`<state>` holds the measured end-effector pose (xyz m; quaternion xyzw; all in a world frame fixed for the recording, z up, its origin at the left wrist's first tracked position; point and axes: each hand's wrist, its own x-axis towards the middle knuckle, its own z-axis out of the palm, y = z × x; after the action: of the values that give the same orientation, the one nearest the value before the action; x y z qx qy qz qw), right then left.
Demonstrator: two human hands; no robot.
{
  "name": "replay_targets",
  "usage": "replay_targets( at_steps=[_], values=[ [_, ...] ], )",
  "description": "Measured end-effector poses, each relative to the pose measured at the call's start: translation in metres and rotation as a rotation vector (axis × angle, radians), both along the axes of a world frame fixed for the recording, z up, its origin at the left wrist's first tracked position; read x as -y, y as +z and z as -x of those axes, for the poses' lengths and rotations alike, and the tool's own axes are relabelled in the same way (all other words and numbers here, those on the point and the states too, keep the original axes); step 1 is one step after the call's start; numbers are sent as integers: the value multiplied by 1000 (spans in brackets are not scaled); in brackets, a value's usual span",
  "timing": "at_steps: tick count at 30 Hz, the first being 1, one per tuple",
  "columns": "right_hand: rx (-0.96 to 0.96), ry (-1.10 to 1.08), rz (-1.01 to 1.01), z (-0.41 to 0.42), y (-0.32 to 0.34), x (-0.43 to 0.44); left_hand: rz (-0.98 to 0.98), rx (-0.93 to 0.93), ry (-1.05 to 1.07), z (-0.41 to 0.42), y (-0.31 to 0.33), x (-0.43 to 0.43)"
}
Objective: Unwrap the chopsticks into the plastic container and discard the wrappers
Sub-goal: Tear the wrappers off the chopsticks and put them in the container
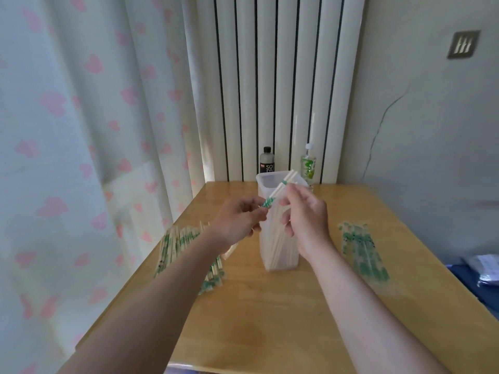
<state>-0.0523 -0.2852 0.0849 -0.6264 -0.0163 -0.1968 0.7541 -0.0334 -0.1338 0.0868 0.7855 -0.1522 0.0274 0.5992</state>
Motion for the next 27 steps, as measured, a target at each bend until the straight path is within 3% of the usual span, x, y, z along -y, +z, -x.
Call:
replay_targets(
  at_steps=[6, 11, 18, 21, 27],
  values=[
    [-18, -40, -73, -4, 3, 36, -167, 55, -26, 5, -4, 21],
    [-89, -130, -231, -1, -3, 57, -427, 189, -39, -3, -5, 19],
    [-130, -218, -505, -5, -13, 91, -485, 205, 35, -8, -6, -3],
    [-141, -261, -574, -4, -16, 105, -386, 150, 149, -14, 1, -24],
    [-115, -263, -592, -1, -15, 112, 87, 48, 312, -20, 14, -39]
  ],
)
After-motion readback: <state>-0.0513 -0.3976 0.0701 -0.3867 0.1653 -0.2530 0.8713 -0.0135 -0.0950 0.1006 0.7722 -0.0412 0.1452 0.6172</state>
